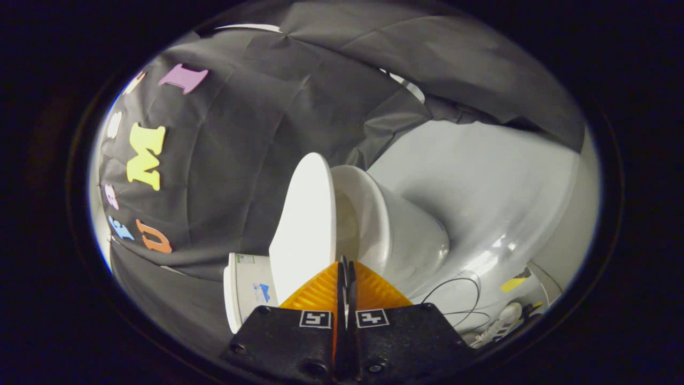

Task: Open the toilet lid.

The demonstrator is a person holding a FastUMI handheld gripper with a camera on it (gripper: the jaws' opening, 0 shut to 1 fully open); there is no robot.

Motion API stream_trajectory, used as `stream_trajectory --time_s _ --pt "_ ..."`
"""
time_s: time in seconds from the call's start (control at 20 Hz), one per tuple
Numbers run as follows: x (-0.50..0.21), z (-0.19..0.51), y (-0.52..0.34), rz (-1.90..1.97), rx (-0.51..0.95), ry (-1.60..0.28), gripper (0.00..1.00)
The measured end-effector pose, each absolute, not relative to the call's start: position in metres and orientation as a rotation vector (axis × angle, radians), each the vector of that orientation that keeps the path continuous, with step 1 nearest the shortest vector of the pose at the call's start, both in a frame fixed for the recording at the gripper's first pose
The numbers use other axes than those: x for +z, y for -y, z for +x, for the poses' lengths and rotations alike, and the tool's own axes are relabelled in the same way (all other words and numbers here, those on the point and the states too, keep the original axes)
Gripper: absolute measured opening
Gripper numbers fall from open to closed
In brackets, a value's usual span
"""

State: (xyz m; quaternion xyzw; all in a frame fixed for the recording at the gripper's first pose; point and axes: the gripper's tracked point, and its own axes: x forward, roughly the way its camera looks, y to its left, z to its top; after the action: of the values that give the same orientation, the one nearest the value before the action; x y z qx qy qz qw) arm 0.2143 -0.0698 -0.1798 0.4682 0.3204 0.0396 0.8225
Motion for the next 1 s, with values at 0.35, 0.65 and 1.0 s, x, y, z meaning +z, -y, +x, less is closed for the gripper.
stream_trajectory --time_s 0.35,0.65,1.0 --pt "-0.131 0.208 0.055 0.914 0.078 -0.634 0.04" --pt "-0.083 0.202 0.031 0.851 0.069 -0.594 0.04" --pt "-0.039 0.19 0.001 0.716 0.074 -0.549 0.04"
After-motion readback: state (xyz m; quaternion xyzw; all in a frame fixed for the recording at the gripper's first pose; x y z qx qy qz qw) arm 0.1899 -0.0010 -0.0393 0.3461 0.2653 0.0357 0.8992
